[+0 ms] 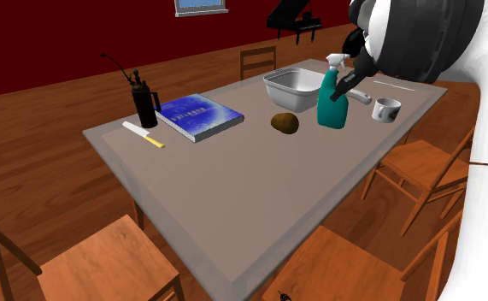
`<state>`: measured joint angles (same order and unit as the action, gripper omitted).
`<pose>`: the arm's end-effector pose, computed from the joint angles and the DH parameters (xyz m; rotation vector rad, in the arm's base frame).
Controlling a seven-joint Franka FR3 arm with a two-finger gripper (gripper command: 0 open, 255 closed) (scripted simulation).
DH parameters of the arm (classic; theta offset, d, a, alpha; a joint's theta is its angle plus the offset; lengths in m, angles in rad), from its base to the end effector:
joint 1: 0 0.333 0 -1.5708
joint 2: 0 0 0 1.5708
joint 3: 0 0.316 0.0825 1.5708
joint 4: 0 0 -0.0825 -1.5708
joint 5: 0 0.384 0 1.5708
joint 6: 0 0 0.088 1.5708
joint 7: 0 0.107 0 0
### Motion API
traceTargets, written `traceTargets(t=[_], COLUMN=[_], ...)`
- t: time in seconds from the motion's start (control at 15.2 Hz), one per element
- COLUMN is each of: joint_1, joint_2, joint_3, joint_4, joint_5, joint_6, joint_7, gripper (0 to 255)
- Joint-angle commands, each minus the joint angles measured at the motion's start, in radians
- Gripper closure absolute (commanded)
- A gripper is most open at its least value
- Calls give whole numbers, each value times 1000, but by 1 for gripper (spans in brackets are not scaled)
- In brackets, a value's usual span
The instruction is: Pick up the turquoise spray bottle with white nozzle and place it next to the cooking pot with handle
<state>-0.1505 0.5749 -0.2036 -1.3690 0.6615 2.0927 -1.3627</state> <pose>0.7091 -0.1958 0.4102 -2.6556 -1.0621 -0.6942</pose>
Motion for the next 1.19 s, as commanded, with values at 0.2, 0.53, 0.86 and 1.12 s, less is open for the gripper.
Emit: traceTargets(t=[0.2,0.53,0.86,1.12], joint_1=[0,-2,-5,-9], joint_2=[18,42,71,95], joint_3=[8,17,28,36], joint_4=[-35,-60,-79,-88], joint_5=[18,37,57,73], joint_6=[48,91,131,161], joint_7=[-31,-61,-91,-114], gripper=[255,255,255,255])
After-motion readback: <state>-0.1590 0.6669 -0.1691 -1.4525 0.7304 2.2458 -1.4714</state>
